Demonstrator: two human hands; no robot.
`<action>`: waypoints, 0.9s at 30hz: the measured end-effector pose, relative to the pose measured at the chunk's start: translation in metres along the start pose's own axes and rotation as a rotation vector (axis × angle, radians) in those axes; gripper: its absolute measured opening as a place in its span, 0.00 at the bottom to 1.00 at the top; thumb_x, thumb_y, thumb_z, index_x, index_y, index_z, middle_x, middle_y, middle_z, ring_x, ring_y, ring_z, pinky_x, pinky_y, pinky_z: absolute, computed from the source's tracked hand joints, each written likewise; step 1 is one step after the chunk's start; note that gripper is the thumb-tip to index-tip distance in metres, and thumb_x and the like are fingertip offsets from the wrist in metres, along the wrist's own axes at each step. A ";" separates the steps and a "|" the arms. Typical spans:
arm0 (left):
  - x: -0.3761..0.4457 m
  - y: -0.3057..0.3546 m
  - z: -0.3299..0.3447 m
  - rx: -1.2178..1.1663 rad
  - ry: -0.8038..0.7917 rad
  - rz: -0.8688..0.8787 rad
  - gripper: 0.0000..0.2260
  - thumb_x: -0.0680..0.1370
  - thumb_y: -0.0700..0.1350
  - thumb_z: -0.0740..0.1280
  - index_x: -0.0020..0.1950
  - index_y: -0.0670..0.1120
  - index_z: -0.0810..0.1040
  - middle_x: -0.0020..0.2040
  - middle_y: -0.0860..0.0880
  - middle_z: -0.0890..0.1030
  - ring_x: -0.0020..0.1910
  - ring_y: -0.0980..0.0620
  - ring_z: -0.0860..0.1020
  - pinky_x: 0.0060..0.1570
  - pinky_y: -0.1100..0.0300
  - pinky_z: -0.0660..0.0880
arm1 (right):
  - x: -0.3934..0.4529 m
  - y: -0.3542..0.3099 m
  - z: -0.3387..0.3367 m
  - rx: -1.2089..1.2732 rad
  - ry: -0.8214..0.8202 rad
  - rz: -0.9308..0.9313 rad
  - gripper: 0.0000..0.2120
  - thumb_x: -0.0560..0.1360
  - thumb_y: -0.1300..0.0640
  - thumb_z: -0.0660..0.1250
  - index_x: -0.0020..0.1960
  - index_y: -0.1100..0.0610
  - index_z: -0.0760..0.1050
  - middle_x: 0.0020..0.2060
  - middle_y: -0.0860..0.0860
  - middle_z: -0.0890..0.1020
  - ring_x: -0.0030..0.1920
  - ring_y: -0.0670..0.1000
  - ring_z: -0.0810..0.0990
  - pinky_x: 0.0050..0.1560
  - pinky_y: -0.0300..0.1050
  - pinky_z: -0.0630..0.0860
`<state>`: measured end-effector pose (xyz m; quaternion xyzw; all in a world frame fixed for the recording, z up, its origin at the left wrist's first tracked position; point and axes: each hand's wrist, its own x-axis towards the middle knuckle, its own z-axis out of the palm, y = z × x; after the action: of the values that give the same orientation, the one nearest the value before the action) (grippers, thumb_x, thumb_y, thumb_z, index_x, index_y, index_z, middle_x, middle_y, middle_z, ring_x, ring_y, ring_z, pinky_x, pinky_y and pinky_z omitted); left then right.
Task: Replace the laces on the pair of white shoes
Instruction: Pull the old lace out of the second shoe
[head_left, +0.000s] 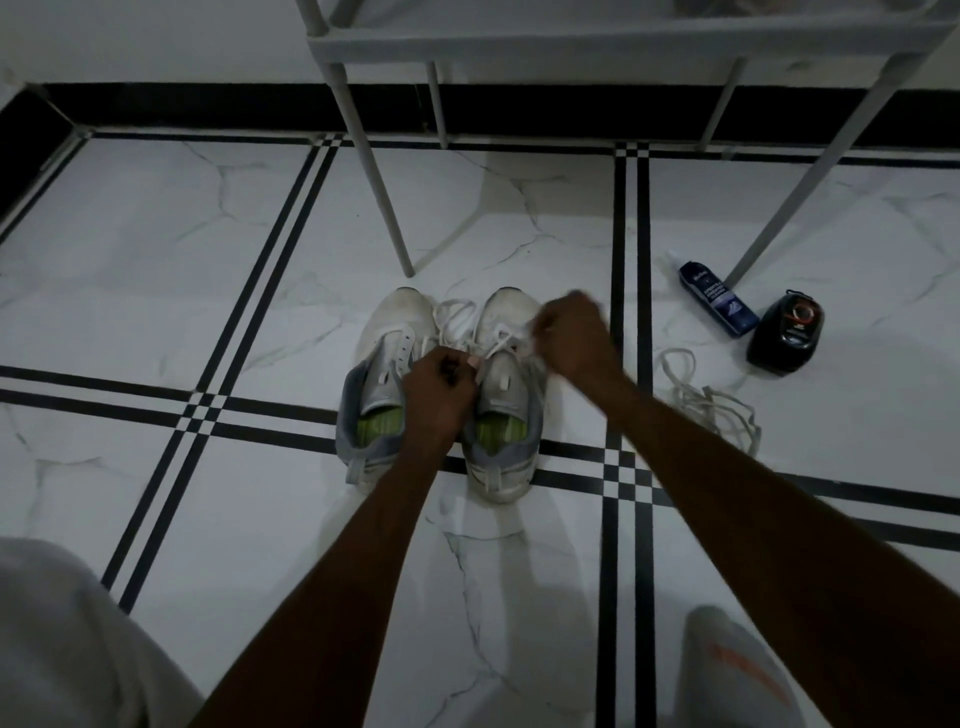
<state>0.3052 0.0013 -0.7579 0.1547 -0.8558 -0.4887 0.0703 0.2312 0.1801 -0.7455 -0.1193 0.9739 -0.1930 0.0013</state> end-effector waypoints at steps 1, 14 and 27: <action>0.000 0.001 -0.001 0.001 0.007 -0.007 0.05 0.79 0.42 0.71 0.47 0.41 0.82 0.40 0.48 0.83 0.38 0.56 0.79 0.41 0.70 0.73 | 0.003 0.014 -0.008 -0.024 0.044 0.101 0.13 0.79 0.58 0.64 0.46 0.68 0.81 0.45 0.62 0.82 0.49 0.60 0.80 0.57 0.49 0.73; 0.001 0.004 0.005 0.075 -0.024 -0.006 0.06 0.78 0.45 0.72 0.47 0.42 0.83 0.41 0.49 0.84 0.40 0.55 0.80 0.44 0.64 0.74 | -0.009 -0.020 0.041 0.127 -0.102 -0.109 0.08 0.75 0.60 0.67 0.51 0.63 0.81 0.53 0.60 0.77 0.56 0.59 0.75 0.56 0.51 0.72; -0.002 0.007 0.005 0.106 -0.013 -0.019 0.05 0.77 0.45 0.72 0.47 0.45 0.82 0.39 0.53 0.83 0.38 0.58 0.80 0.39 0.75 0.70 | -0.017 -0.041 0.009 0.065 -0.193 0.037 0.12 0.75 0.51 0.71 0.53 0.57 0.83 0.58 0.60 0.73 0.62 0.63 0.68 0.59 0.50 0.71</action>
<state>0.3041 0.0096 -0.7547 0.1633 -0.8795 -0.4441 0.0519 0.2579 0.1445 -0.7389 -0.1195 0.9644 -0.2122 0.1027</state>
